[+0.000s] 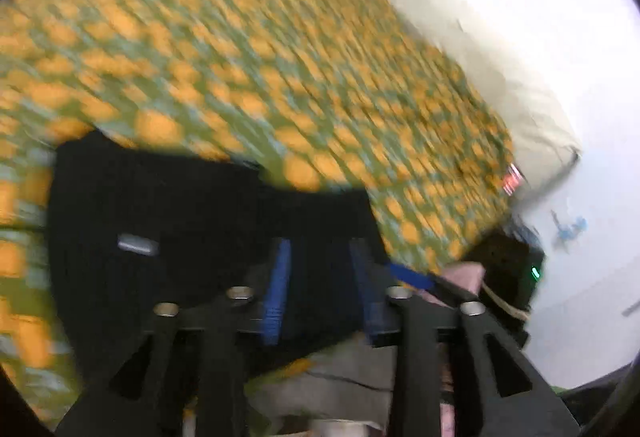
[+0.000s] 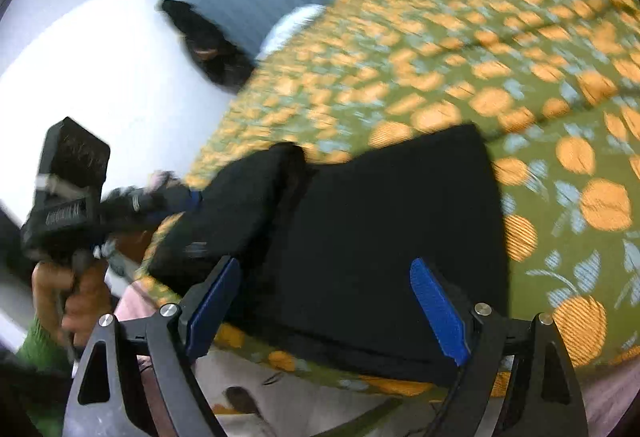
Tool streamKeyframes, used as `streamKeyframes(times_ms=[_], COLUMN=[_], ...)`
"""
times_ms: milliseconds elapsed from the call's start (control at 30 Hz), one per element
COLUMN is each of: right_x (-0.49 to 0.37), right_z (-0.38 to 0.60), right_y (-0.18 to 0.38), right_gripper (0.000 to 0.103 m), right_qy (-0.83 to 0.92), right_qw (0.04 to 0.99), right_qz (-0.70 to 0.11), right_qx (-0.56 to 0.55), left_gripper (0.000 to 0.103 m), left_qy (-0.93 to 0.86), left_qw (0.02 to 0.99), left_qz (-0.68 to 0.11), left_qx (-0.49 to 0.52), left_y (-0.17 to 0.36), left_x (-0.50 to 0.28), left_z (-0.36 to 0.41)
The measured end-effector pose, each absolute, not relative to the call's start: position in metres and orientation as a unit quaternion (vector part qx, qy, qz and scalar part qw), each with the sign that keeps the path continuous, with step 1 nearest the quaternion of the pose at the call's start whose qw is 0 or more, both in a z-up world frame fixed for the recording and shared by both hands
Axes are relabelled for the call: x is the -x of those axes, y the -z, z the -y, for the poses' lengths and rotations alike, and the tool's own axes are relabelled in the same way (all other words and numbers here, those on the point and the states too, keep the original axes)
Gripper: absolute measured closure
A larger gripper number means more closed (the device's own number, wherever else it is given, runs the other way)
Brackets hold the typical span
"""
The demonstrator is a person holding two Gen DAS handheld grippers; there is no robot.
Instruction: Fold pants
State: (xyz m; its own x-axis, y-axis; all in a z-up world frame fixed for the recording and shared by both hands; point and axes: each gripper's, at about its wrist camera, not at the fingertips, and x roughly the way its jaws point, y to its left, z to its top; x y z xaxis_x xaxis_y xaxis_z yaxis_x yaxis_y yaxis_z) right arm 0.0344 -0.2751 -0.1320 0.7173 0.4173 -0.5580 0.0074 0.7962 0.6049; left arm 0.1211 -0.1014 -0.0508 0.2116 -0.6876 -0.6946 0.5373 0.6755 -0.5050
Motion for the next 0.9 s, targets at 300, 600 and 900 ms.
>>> streamKeyframes(times_ms=[300, 600, 900], right_x=[-0.091, -0.127, -0.138], right_z=[0.2, 0.207, 0.198], right_y=[0.139, 0.16, 0.171], right_gripper=[0.016, 0.022, 0.035], right_qy=[-0.28, -0.26, -0.283], right_qw=[0.826, 0.779, 0.752], right_qz=[-0.405, -0.493, -0.528], right_qx=[-0.274, -0.287, -0.276], left_gripper=[0.097, 0.097, 0.097], left_qy=[0.281, 0.277, 0.275], left_qw=[0.805, 0.801, 0.801], left_qz=[-0.522, -0.53, -0.532], left_qx=[0.005, 0.01, 0.032], left_y=[0.105, 0.127, 0.134], left_x=[-0.133, -0.124, -0.124], left_z=[0.024, 0.028, 0.024])
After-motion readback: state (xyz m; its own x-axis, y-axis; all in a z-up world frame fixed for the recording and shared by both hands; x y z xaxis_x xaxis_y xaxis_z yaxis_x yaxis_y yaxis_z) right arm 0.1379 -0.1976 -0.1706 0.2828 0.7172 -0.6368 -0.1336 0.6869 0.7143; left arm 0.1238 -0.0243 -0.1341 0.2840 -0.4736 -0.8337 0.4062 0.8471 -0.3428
